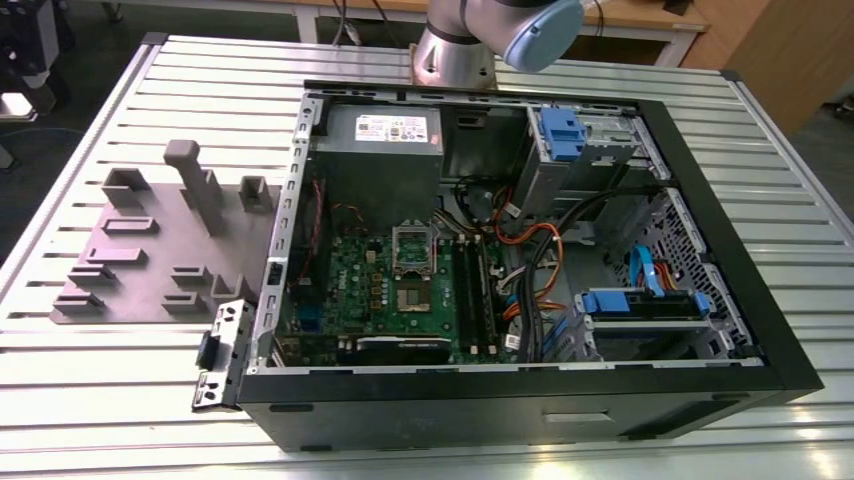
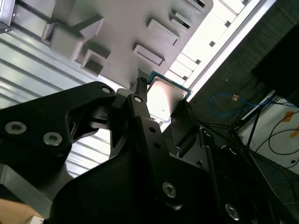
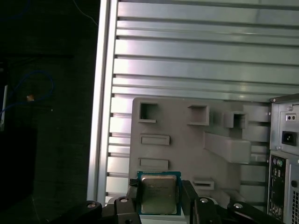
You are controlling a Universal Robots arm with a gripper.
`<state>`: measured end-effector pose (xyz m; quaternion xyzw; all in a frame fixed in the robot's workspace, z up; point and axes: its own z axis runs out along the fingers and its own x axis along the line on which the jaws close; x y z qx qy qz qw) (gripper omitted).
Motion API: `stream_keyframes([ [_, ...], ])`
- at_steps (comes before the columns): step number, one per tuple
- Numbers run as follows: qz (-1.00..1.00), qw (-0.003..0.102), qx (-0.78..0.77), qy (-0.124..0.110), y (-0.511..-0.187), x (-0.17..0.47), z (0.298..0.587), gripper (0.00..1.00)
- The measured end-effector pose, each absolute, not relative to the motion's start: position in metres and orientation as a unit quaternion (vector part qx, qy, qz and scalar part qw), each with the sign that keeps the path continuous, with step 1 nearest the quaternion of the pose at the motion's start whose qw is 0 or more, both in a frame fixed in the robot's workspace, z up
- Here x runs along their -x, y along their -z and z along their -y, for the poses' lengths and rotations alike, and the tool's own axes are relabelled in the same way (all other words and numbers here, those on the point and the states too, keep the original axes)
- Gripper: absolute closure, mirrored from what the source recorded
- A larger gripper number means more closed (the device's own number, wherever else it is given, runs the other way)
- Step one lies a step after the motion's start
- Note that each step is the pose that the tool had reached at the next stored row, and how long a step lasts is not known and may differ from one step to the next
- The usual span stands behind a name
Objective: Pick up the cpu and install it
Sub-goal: 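Pick up the cpu and move it towards the insertion slot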
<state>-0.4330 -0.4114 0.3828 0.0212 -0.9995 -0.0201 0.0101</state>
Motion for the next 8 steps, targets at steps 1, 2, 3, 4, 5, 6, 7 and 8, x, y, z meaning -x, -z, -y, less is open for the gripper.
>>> stream_keyframes([
  [1, 1.000, 0.010, -0.021, 0.020, -0.3837, 0.4330, 0.4114, 0.55],
  [2, 1.000, 0.010, -0.021, 0.020, -0.3846, 0.4330, 0.4114, 0.55],
  [3, 1.000, 0.010, -0.021, 0.020, -0.3854, 0.4330, 0.4114, 0.55],
  [4, 1.000, 0.010, -0.021, 0.020, -0.3863, 0.4330, 0.4114, 0.55],
  [5, 1.000, 0.010, -0.021, 0.020, -0.3873, 0.4329, 0.4114, 0.55],
  [6, 1.000, 0.010, -0.021, 0.020, -0.3880, 0.4330, 0.4114, 0.55],
  [7, 1.000, 0.010, -0.021, 0.020, -0.3886, 0.4330, 0.4114, 0.55],
  [8, 1.000, 0.010, -0.021, 0.020, -0.3892, 0.4330, 0.4114, 0.55],
])
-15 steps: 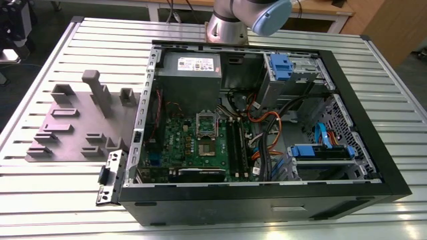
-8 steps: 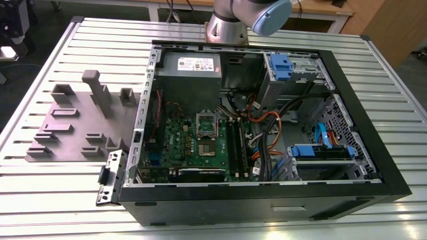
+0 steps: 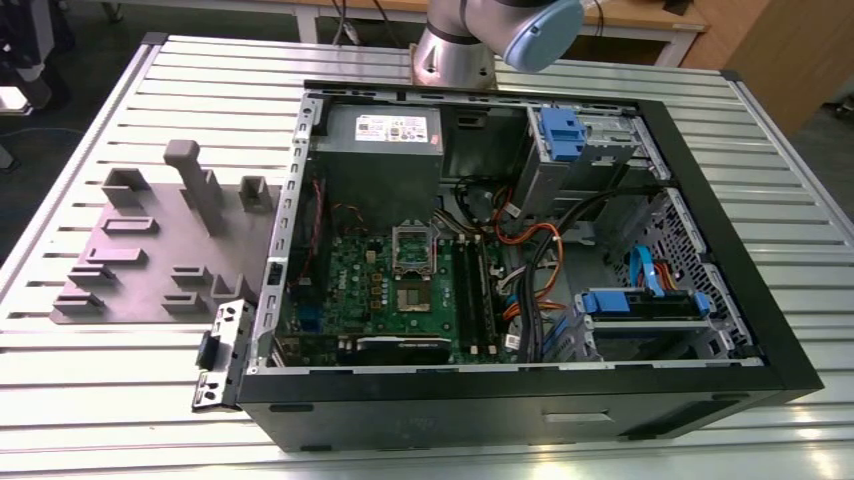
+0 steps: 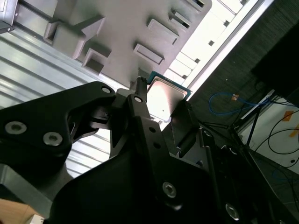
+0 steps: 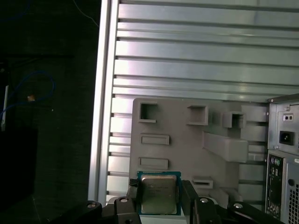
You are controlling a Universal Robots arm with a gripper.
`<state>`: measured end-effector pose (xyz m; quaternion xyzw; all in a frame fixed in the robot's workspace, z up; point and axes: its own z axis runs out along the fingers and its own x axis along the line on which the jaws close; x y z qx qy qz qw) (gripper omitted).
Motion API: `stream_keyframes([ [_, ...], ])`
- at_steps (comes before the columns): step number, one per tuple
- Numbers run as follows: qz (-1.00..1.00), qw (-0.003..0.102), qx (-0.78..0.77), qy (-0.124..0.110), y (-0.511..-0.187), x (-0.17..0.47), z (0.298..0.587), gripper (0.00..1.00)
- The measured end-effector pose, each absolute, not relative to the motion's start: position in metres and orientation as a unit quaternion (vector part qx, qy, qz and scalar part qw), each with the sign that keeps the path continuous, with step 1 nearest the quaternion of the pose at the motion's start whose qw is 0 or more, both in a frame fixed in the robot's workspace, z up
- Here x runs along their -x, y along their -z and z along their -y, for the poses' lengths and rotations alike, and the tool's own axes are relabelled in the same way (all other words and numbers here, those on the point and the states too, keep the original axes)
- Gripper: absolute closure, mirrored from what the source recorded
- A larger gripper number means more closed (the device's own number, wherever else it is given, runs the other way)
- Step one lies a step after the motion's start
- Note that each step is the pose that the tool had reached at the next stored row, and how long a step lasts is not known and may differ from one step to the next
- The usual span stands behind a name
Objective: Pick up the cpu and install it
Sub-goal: 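Pick up the cpu and move it towards the insertion slot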
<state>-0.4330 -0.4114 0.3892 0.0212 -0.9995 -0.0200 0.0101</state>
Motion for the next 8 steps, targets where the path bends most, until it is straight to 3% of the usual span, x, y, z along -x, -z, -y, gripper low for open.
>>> stream_keyframes([
  [8, 1.000, 0.010, -0.021, 0.020, -0.3915, 0.4330, 0.4114, 0.55],
])
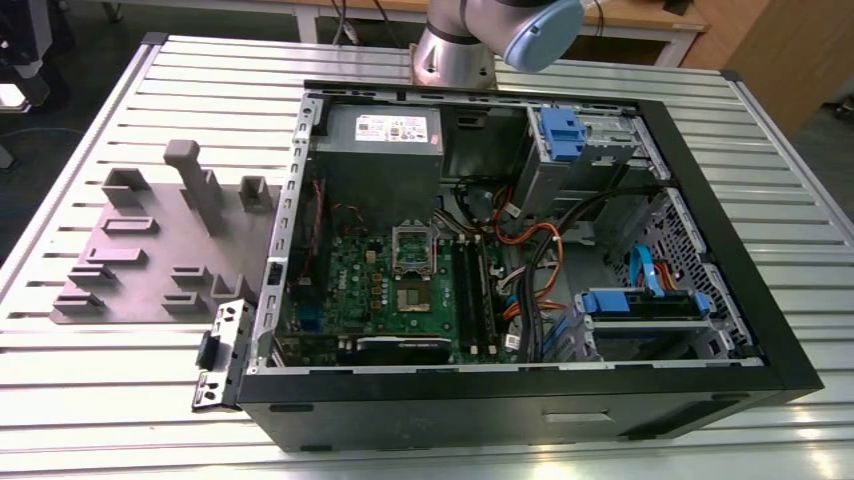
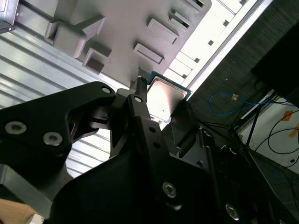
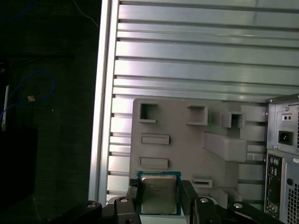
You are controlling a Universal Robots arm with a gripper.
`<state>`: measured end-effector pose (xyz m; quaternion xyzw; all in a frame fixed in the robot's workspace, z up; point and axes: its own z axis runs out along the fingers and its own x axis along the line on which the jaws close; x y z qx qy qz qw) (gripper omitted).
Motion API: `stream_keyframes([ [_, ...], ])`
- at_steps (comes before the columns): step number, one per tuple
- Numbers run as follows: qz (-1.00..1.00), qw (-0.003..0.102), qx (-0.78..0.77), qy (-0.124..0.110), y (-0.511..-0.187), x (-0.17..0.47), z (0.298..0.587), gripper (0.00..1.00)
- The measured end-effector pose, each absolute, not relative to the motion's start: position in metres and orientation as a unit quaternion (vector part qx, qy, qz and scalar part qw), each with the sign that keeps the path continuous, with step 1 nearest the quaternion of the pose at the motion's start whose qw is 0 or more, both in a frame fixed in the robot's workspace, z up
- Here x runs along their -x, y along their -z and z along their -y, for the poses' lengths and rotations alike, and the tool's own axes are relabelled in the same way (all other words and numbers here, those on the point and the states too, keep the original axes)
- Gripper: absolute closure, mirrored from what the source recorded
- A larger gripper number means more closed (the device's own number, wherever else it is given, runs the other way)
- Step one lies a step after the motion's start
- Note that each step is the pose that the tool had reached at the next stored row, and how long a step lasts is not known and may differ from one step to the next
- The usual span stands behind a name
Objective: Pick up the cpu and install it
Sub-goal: 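Pick up the cpu and move it towards the insertion slot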
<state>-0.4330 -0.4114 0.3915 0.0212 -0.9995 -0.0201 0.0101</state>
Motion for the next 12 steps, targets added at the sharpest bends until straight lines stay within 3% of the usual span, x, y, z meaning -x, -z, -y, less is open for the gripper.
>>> stream_keyframes([
  [12, 1.000, 0.010, -0.021, 0.020, -0.3916, 0.4265, 0.4114, 0.55],
])
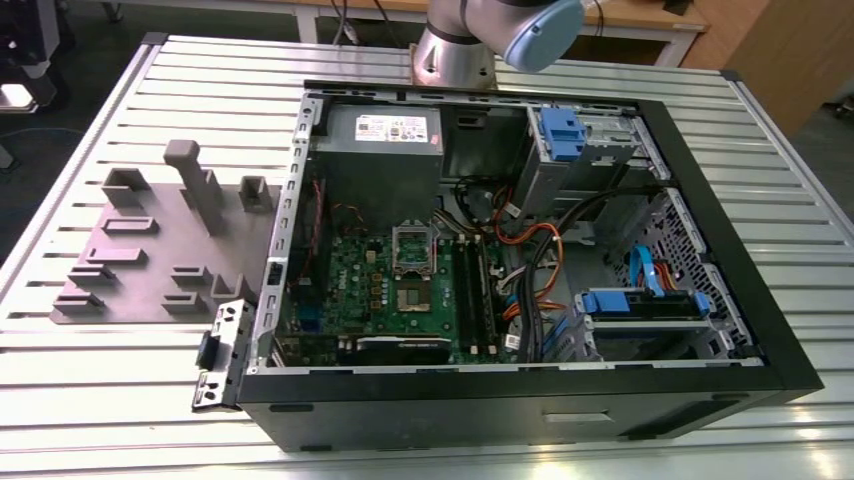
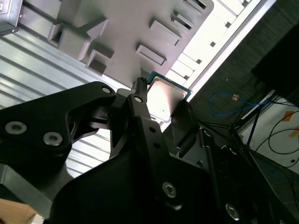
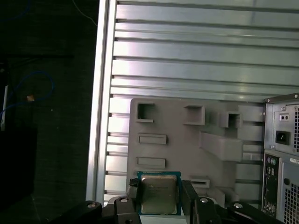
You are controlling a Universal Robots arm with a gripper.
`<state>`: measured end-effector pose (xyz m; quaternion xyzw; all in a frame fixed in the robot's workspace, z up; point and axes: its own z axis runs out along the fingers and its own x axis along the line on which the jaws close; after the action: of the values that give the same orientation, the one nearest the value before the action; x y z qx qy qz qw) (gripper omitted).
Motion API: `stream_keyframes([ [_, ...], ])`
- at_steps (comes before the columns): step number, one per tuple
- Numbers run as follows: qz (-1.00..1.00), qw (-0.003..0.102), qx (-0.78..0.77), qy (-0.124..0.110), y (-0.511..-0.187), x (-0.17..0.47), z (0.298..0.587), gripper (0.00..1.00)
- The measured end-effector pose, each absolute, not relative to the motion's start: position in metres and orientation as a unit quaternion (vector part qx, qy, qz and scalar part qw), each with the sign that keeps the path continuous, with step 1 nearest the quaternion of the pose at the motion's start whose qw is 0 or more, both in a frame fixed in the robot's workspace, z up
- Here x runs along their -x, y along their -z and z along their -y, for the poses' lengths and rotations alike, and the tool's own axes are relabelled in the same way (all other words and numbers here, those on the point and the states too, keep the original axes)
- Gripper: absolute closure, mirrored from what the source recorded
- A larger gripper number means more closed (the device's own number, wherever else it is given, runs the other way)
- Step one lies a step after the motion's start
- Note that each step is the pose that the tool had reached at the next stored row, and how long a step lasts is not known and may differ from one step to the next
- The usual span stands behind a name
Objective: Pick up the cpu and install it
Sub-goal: 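Pick up the cpu and move it towards the insertion slot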
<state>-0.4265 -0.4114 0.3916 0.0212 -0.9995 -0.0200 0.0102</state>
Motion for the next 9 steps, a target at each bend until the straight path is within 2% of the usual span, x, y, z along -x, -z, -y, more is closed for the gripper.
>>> stream_keyframes([
  [9, 1.000, 0.010, -0.021, 0.020, -0.3915, 0.4221, 0.4140, 0.55],
])
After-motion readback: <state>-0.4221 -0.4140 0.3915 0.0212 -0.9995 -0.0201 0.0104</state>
